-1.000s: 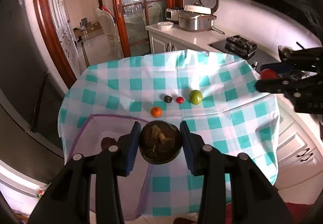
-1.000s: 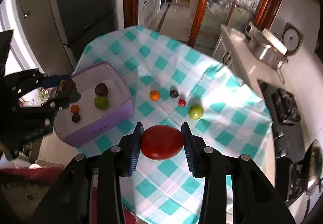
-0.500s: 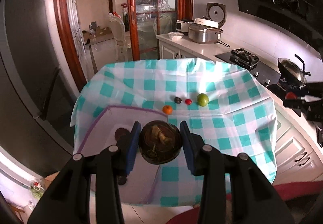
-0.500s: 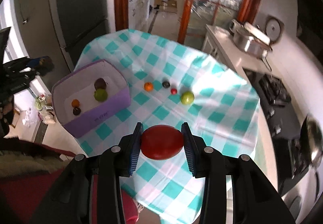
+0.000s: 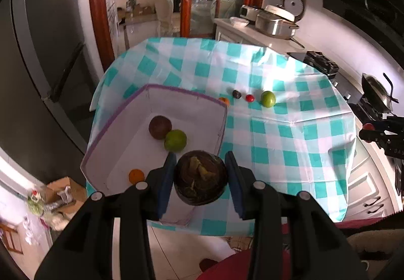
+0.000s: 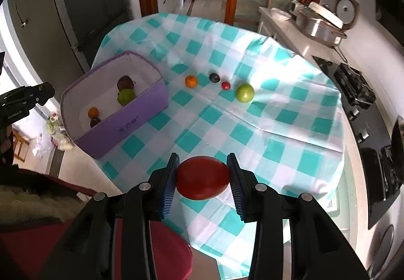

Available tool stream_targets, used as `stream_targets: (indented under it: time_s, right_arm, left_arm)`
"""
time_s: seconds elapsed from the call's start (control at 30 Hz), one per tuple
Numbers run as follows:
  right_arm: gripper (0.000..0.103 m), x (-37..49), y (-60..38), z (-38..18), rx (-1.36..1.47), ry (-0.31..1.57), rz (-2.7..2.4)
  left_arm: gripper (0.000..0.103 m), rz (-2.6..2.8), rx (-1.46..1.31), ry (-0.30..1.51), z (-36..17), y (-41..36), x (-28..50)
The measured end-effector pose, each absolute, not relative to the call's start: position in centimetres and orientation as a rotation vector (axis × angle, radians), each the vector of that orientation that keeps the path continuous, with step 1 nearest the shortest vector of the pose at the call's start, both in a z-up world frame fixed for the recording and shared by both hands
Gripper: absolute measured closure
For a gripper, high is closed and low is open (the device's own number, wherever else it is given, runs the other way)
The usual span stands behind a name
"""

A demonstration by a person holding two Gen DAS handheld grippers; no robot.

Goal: Organize fruits
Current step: 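Carry the red tomato and dark brown fruit into the purple box and release both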

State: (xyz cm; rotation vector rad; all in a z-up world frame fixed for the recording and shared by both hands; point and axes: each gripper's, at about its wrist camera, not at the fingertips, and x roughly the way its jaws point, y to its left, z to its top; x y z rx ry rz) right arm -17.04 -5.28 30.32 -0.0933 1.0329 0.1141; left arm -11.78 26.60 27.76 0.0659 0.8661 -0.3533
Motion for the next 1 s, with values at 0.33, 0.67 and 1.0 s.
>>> stream_targets:
  time_s: [0.33, 0.67, 1.0]
  right_arm:
    - [0.064, -4.8, 2.2, 28.9, -0.199, 1.010, 0.304]
    - [0.064, 7.6, 13.6, 24.8, -0.285, 0.992, 0.577]
    - [0.064, 13.5, 20.4, 14.8, -0.363, 1.168, 0.699]
  left_arm:
    - [0.063, -0.228, 0.003, 0.951, 23.6, 26.9, -7.5]
    - [0.063, -0.039, -0.093, 1.019, 19.5, 29.2, -1.9]
    - [0.063, 0.060, -0.181, 1.179, 13.0, 30.8, 3.2]
